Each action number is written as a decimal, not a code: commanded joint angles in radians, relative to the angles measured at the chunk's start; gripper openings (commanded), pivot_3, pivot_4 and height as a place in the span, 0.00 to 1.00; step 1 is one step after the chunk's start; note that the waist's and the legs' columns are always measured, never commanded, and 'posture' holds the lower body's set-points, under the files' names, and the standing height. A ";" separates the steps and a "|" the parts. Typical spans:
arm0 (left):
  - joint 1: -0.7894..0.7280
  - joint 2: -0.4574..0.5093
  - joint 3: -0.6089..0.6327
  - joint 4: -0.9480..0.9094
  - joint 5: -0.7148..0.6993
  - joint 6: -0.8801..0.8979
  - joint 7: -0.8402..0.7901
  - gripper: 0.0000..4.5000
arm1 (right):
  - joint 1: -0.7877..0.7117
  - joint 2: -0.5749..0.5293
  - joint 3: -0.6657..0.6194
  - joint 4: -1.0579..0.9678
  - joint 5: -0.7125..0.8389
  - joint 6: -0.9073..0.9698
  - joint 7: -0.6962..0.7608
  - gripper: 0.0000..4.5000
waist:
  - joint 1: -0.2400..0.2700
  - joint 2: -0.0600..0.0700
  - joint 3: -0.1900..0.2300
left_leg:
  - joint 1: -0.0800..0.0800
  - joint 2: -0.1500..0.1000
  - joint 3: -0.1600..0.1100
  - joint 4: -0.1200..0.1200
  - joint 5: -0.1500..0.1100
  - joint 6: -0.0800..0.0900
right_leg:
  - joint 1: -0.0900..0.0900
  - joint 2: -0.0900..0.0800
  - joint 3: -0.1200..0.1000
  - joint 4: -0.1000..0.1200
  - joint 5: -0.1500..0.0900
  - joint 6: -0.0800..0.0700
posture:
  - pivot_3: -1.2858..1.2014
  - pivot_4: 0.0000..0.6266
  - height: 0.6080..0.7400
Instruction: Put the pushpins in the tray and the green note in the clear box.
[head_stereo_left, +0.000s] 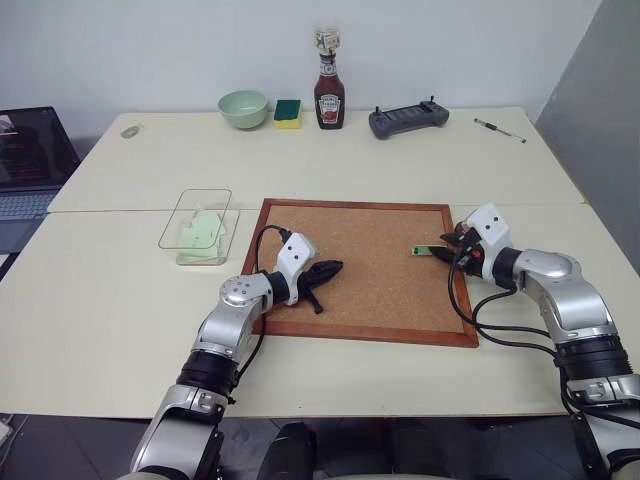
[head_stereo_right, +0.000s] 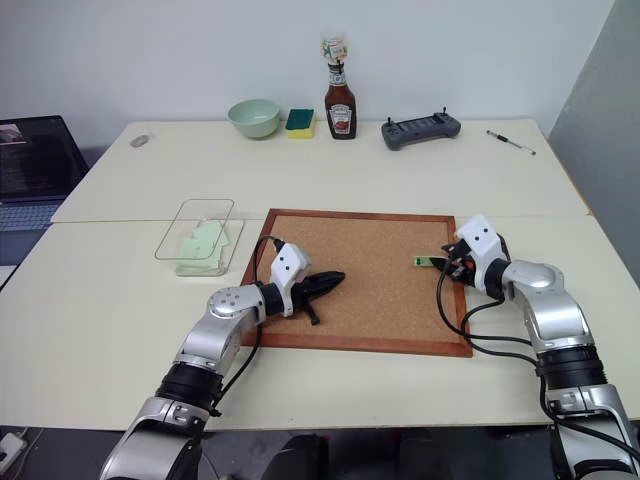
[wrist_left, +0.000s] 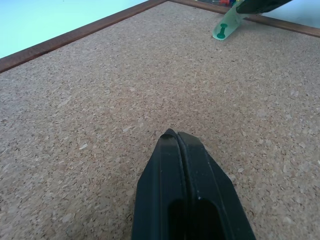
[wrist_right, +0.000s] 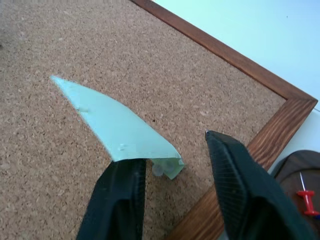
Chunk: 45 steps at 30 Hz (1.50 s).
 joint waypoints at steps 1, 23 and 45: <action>0.056 0.000 -0.043 0.048 0.029 0.049 -0.004 0.00 | 0.004 -0.020 -0.037 -0.049 0.011 -0.011 0.005 0.30 | 0.000 0.000 0.000 | 0.000 0.000 0.000 0.000 0.000 0.000 | 0.000 0.000 0.000 0.000 0.000 0.000 | 0.52 0.24 1.00; 0.054 0.003 -0.043 0.053 0.030 0.046 -0.006 0.00 | 0.125 -0.148 0.006 -0.279 0.101 0.128 0.186 0.43 | -0.001 0.000 0.000 | 0.000 0.000 0.001 -0.002 0.000 0.000 | 0.001 0.000 0.000 -0.002 0.000 0.000 | 0.52 0.24 1.00; 0.064 0.003 -0.042 0.041 0.030 0.052 0.001 0.00 | -0.047 -0.043 0.059 -0.006 -0.042 -0.051 0.107 0.62 | -0.001 0.000 0.000 | 0.001 0.000 0.001 -0.002 0.000 0.000 | 0.000 0.000 0.000 -0.002 0.000 0.000 | 0.52 0.24 1.00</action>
